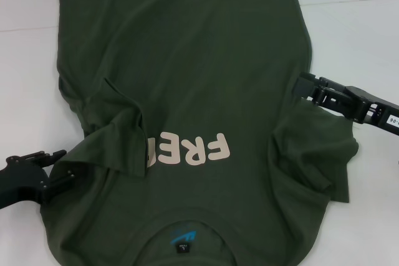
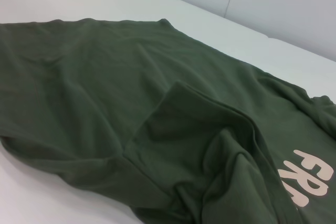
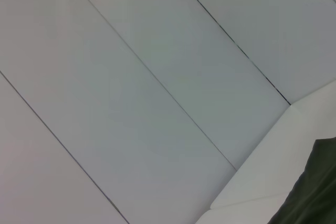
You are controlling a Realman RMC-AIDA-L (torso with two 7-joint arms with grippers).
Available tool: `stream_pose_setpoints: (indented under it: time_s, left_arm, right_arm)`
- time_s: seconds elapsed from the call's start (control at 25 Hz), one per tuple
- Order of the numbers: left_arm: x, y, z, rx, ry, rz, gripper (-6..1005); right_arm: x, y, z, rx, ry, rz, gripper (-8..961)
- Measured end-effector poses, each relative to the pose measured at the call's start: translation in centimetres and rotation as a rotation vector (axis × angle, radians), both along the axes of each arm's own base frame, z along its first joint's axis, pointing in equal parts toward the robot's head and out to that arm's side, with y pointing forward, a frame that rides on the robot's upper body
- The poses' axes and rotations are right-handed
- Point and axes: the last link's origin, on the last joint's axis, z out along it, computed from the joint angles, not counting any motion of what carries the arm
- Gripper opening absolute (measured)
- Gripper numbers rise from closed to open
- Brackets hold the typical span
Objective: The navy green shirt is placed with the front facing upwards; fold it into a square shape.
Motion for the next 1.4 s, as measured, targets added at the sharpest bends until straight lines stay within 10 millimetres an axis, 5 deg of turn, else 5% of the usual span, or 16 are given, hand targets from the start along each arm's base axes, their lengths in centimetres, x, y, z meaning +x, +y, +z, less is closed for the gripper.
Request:
stream_pose_setpoints:
  time_s: [0.2, 0.64, 0.88, 1.4]
  left_arm:
    - [0.3, 0.2, 0.0, -0.002, -0.002, -0.011, 600]
    - [0.9, 0.3, 0.2, -0.012, -0.034, -0.03, 152]
    - [1.7, 0.3, 0.9, -0.032, -0.065, -0.044, -2]
    - [2.1, 0.9, 2.5, -0.008, -0.052, -0.029, -1]
  right_arm:
    - [0.0, 0.0, 0.0, 0.0, 0.0, 0.0, 930]
    - [0.0, 0.0, 0.0, 0.0, 0.001, 0.001, 929]
    - [0.0, 0.0, 0.0, 0.0, 0.0, 0.001, 929]
    - [-0.1, 0.2, 0.0, 0.001, -0.002, 0.003, 928]
